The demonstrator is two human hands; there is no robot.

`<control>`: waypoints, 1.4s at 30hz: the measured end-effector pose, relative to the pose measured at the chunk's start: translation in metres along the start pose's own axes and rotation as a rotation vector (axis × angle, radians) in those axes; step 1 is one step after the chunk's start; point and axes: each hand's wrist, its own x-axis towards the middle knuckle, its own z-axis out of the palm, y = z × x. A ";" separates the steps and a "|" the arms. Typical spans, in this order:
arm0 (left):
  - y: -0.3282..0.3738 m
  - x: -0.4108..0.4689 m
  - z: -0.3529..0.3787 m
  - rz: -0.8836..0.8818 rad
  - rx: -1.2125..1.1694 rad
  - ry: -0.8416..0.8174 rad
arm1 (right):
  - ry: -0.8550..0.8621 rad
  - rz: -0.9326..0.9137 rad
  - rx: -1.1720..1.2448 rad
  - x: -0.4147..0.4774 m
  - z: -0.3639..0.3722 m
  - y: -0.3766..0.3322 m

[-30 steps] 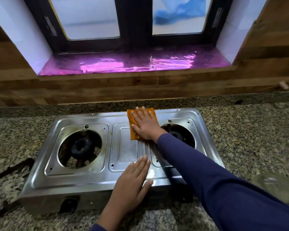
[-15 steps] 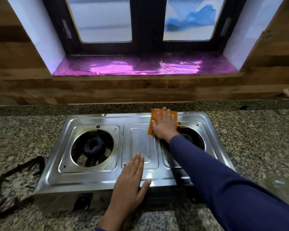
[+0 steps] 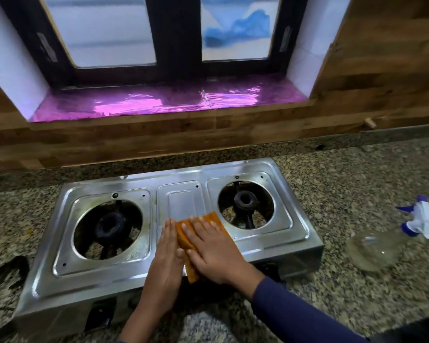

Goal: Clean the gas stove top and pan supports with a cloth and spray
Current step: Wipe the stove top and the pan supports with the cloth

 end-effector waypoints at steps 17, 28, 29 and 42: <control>0.000 0.024 0.004 0.078 0.444 -0.141 | 0.118 0.546 -0.130 -0.097 -0.048 0.139; 0.001 0.024 0.001 0.108 0.343 -0.086 | 0.098 0.356 -0.056 -0.042 0.000 0.007; -0.001 0.024 0.001 0.115 0.325 -0.080 | 0.087 0.312 -0.052 -0.029 0.003 -0.005; 0.000 0.022 0.008 0.020 0.528 -0.086 | 0.123 0.357 -0.090 -0.089 -0.021 0.083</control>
